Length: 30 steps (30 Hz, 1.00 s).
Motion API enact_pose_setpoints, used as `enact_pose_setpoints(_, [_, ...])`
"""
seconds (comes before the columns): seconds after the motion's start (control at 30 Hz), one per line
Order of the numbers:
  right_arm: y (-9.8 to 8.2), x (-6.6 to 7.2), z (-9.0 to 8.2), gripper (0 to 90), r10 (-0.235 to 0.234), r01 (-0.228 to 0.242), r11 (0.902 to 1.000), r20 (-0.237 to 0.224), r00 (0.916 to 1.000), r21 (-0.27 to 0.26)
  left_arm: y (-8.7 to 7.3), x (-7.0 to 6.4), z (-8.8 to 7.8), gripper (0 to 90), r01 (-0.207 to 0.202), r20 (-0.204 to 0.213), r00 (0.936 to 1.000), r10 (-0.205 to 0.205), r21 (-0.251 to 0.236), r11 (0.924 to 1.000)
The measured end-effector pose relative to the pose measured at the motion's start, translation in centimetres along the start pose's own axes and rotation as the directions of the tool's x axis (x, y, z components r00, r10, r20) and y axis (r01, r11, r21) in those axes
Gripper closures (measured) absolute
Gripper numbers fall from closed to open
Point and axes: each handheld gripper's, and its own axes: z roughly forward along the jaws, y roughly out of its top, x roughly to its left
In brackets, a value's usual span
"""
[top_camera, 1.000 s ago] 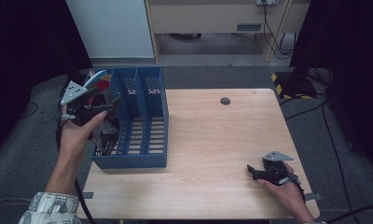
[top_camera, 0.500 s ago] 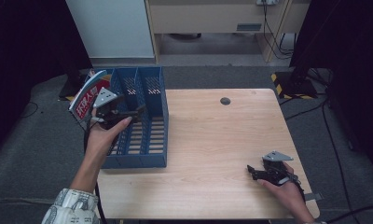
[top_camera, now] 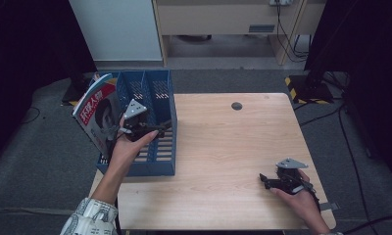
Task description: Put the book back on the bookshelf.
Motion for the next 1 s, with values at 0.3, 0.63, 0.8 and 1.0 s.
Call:
enact_pose_setpoints(0.3, [0.0, 0.0, 0.1, 10.8, 0.002, -0.002, 0.9999, 0.001, 1.0, 0.01, -0.4, -2.1, 1.4, 3.3, -0.016, 0.036, 0.9992, 0.015, 0.02, 0.9997])
enact_pose_setpoints(0.63, [0.1, 0.0, 0.2, 4.1, 0.004, -0.004, 0.9996, 0.001, 1.0, 0.029, -0.9, -4.5, 3.1, 2.9, -0.044, 0.081, 0.9959, 0.04, 0.052, 0.9977])
enact_pose_setpoints(0.8, [0.1, 0.0, 0.2, 3.8, -0.003, 0.003, 0.9995, 0.0, 1.0, 0.031, -1.3, -6.0, 4.0, 3.1, -0.058, 0.125, 0.9909, 0.05, 0.065, 0.9962])
enact_pose_setpoints(1.0, [0.1, 0.0, 0.2, 3.7, -0.006, 0.006, 0.9995, -0.001, 1.0, 0.031, -1.7, -8.1, 5.1, 3.1, -0.088, 0.157, 0.9849, 0.074, 0.084, 0.9926])
